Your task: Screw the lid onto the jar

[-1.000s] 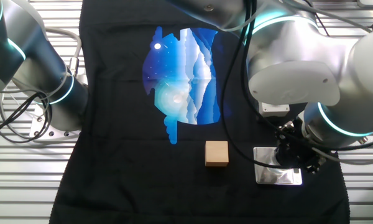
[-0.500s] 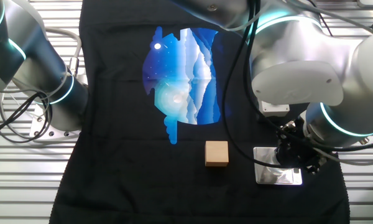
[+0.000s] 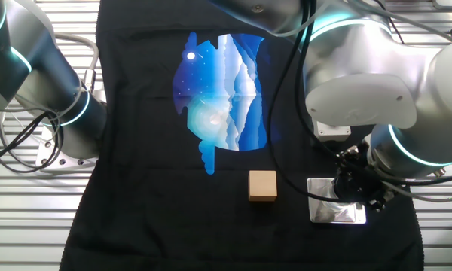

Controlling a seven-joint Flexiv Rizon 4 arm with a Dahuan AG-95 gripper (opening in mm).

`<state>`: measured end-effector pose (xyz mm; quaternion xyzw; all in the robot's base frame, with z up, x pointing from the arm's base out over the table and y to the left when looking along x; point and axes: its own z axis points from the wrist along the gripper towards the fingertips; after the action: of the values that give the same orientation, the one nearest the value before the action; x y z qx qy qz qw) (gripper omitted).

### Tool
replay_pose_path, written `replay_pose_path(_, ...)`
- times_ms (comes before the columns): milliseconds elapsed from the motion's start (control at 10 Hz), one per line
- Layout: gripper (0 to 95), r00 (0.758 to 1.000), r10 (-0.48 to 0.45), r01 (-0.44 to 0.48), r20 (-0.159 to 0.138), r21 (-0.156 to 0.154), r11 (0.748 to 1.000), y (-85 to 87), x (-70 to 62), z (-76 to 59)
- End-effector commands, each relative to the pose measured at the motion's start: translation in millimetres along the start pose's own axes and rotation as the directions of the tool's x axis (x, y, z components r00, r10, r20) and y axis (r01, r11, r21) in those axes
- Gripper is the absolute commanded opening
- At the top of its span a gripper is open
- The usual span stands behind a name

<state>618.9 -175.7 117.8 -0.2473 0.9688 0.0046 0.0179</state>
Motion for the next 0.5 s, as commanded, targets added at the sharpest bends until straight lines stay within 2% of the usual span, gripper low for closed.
replay_pose_path(100,0.0,0.999,0.046,-0.046,0.003,-0.001,0.999,-0.1,-0.3,0.8)
replay_pose_path(500,0.0,0.992,0.130,-0.130,0.006,0.008,0.992,-0.2,-0.2,0.7)
